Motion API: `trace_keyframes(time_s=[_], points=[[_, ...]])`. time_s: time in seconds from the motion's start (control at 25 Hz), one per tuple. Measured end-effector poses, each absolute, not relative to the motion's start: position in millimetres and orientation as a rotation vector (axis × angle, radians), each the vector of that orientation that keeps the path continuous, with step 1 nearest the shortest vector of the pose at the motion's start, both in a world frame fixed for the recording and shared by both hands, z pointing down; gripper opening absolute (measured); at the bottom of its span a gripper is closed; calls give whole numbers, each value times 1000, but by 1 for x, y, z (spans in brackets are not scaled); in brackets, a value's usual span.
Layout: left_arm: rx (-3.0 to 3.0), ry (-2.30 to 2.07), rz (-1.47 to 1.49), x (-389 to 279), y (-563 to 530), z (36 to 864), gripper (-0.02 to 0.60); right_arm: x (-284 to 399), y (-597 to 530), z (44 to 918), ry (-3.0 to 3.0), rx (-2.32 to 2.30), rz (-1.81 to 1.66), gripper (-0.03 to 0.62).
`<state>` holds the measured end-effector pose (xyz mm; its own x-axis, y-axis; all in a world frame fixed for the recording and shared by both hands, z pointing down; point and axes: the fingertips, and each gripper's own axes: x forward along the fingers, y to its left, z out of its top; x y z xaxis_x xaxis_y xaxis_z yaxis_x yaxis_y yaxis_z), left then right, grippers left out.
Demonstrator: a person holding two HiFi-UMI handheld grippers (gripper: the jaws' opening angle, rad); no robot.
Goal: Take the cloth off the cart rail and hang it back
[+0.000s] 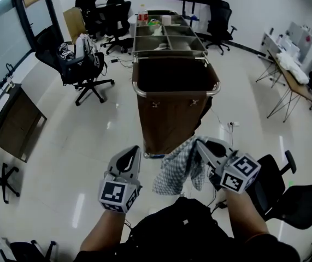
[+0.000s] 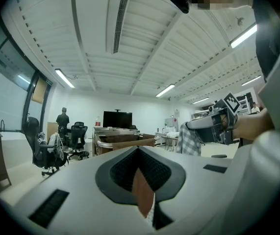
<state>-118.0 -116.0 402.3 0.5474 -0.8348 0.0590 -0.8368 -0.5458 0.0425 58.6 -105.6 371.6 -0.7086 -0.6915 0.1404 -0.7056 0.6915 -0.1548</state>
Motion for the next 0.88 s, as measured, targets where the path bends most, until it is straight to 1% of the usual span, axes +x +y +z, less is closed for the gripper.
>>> trace_keyframes(time_s=[0.56,0.88], points=[[2735,-1605,-70,-122,-173,331,0,71,-174,225,-2962,1127,-148,20],[2676,-1705,-60,-119,-212,340,0,77,-255,170,-3066,1177,-306,20]])
